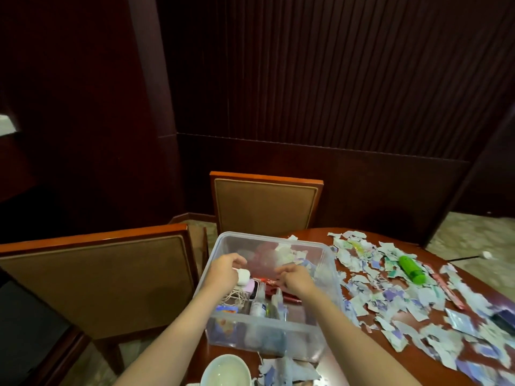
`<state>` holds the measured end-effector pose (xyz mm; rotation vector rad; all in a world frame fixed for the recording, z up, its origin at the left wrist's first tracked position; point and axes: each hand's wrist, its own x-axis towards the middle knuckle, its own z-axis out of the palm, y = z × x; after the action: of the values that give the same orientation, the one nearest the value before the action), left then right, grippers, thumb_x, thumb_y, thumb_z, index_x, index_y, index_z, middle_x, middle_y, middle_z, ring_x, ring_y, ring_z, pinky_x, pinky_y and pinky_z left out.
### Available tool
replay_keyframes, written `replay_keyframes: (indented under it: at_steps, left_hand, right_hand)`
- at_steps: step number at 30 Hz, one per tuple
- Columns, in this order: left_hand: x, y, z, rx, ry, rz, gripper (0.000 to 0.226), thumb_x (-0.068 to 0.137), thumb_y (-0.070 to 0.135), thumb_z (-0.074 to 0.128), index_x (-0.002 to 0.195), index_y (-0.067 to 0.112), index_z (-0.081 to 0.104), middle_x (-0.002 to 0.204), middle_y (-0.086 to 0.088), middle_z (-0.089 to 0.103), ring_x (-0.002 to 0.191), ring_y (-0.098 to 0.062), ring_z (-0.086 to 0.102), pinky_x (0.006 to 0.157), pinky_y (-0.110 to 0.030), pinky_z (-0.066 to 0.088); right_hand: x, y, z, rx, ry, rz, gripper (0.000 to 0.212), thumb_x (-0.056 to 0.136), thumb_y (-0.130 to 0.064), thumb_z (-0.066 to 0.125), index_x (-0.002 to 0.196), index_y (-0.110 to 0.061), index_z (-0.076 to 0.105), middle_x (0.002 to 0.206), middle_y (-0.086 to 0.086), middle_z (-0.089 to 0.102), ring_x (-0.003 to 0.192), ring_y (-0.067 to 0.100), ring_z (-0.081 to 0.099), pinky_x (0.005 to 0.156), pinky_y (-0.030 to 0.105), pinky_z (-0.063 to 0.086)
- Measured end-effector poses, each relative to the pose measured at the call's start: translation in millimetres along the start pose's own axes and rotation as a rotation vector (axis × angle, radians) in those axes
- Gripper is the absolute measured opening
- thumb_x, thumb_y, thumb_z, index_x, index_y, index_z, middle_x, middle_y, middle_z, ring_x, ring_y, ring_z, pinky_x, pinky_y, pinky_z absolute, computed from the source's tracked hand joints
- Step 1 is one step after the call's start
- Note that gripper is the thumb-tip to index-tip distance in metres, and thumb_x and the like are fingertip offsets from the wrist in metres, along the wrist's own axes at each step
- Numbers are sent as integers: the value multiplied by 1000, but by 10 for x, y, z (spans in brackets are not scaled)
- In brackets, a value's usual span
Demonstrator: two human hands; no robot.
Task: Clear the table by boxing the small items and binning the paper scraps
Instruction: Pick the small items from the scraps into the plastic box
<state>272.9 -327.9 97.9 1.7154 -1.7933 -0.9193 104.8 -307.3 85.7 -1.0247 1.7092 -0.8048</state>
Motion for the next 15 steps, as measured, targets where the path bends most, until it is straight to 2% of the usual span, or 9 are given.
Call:
replay_keyframes:
  at_steps: [2,4,6,9,11,13,15]
  left_hand:
    - [8,138,-11,-52,-4,12,44,83,-15,33,104,5,67,100,-10,66,100,-21,61,75,-21,43]
    - [15,268,7,-74,-15,41,42,83,-13,34,97,7,68,101,-11,67,99,-23,61,83,-28,47]
    - [-19,417,41,-88,-34,69,40,84,-11,35,92,11,68,97,-7,65,92,-21,60,80,-30,48]
    - [-91,641,128,-85,-42,101,40,86,-7,36,97,9,70,104,-5,66,101,-19,60,85,-22,45]
    - [-166,787,186,-97,-60,119,36,88,-5,38,98,9,70,106,-5,66,103,-18,59,88,-20,43]
    - [-234,921,252,-113,-91,147,32,89,-4,41,93,12,68,106,-6,65,103,-18,58,85,-21,43]
    - [-290,1034,332,-135,-123,168,29,90,-3,42,87,16,64,104,-7,65,99,-20,59,76,-20,47]
  right_hand:
    - [-89,-43,-146,80,14,18,32,89,11,38,74,-10,57,72,6,55,61,14,51,54,19,47]
    - [-189,-83,-290,139,50,14,35,90,13,34,72,-8,55,68,6,51,57,13,48,45,13,42]
    - [-287,-103,-432,178,71,14,30,92,12,33,79,-4,56,71,6,52,58,12,49,47,12,42]
    - [-417,-103,-651,239,114,10,31,92,12,34,76,-5,56,74,9,54,61,15,52,56,19,48]
    - [-506,-78,-786,279,152,21,33,93,11,35,73,-5,55,73,11,55,61,17,53,54,20,48]
    - [-583,-29,-913,283,207,21,32,94,8,37,72,-7,56,74,11,57,64,19,56,57,21,49]
    - [-660,31,-1034,290,247,29,31,95,5,40,72,-7,57,75,11,57,66,20,57,58,23,48]
